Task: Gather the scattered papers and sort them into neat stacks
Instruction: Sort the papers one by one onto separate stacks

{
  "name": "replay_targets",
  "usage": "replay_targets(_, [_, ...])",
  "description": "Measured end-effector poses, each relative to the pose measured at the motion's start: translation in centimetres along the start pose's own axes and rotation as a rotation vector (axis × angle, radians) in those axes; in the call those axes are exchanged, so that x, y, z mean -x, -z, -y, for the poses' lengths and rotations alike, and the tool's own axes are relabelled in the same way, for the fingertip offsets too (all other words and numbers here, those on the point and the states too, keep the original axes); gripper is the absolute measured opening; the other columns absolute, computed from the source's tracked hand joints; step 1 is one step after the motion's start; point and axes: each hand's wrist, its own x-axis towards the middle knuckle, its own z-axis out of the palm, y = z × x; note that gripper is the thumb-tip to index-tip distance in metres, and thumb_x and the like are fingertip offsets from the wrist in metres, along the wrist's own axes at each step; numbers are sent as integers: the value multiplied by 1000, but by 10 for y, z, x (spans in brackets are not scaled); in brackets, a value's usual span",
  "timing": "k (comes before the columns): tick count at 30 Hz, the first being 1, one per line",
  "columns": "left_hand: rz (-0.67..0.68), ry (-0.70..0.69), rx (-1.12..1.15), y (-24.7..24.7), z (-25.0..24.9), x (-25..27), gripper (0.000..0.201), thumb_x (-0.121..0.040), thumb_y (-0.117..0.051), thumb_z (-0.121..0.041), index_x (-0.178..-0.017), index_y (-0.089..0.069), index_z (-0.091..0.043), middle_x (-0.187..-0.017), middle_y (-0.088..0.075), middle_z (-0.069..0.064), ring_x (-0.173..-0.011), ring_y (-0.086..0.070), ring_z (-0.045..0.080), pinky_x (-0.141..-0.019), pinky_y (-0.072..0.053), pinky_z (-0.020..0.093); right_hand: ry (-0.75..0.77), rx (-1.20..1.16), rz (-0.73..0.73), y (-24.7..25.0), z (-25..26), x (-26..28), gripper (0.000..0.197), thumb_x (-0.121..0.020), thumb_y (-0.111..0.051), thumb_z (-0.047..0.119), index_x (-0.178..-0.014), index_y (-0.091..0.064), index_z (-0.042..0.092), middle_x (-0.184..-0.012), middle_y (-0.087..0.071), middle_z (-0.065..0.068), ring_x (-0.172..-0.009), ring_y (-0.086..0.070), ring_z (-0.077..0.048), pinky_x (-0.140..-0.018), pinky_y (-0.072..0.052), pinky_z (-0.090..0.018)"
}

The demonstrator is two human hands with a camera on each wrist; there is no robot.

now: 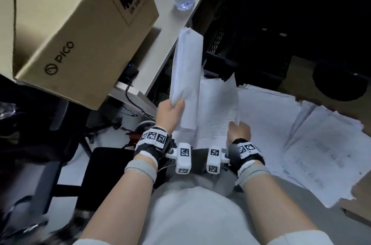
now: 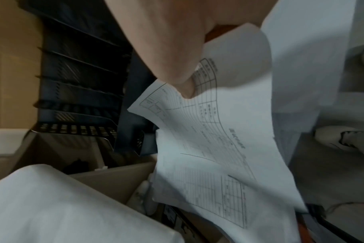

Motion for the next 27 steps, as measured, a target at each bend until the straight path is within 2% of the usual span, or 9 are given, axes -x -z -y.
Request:
replay_targets(3, [14, 49, -55, 10, 13, 1, 31, -94, -67, -25, -73, -63, -1, -62, -61, -7, -60, -57, 9, -60, -45, 22, -7, 31, 64, -23, -4, -6, 20, -97, -47, 21, -92, -62, 9, -92, -65, -13, -71, -56, -28, -60, -39, -28])
replay_targets(5, [14, 79, -104, 11, 19, 3, 29, -98, -64, -12, -69, -60, -8, -56, -55, -13, -50, -50, -3, -54, -41, 18, -13, 42, 100, -37, -5, -9, 22, -97, -47, 21, -98, -63, 7, -99, -66, -15, -75, -55, -29, -63, -38, -28])
replay_targets(7, [15, 94, -97, 12, 25, 2, 36, -98, -63, -9, -64, -53, -14, -57, -50, -8, -44, -48, -5, -51, -39, 14, -10, 47, 137, -47, -4, -8, 29, -97, -47, 22, -112, -64, 4, -109, -67, -16, -83, -57, -30, -69, -39, -28])
replay_targets(11, [-8, 104, -27, 15, 32, -6, 28, -95, -67, -17, -73, -53, -7, -70, -53, 7, -63, -51, 14, -61, -43, 27, 21, -2, 198, -56, -1, -4, 41, -97, -50, 25, -135, -52, 9, -128, -61, -10, -109, -60, -32, -88, -46, -31])
replay_targets(15, [10, 95, 5, 15, 28, -5, 29, -96, -65, -15, -70, -55, -13, -67, -58, -1, -60, -54, 8, -58, -47, 21, 31, -14, 219, -51, 2, 1, 50, -96, -55, 18, -143, -41, 7, -139, -54, -11, -118, -57, -31, -97, -45, -32])
replay_targets(18, [58, 89, 40, 8, 24, -1, 20, -95, -66, -17, -78, -64, -7, -76, -66, 3, -70, -61, 13, -68, -51, 26, 62, -21, 201, -39, 4, 4, 56, -96, -57, 17, -147, -36, 6, -147, -46, -11, -129, -49, -29, -99, -37, -28])
replay_targets(21, [105, 112, 69, -8, 25, 0, 45, -84, -66, -38, -91, -65, 6, -83, -64, 11, -76, -61, 21, -73, -51, 37, 205, -126, 217, -24, 11, 11, 56, -93, -63, 21, -145, -43, 16, -147, -47, -4, -133, -47, -21, -104, -39, -29])
replay_targets(25, [236, 105, 24, -41, 14, 10, 40, -98, -52, -53, -75, -60, -22, -68, -56, 0, -64, -53, 19, -67, -45, 33, 414, -253, 393, -1, 28, 28, 54, -92, -68, 22, -143, -50, 27, -148, -47, 4, -133, -46, -8, -106, -41, -24])
replay_targets(27, [300, 132, 116, -55, -4, 18, 31, -107, -40, -45, -94, -61, -26, -74, -58, -11, -71, -57, 8, -65, -46, 15, 507, -136, 451, 9, 30, 31, 63, -91, -69, 28, -147, -43, 37, -161, -24, 8, -144, -29, -4, -117, -28, -29])
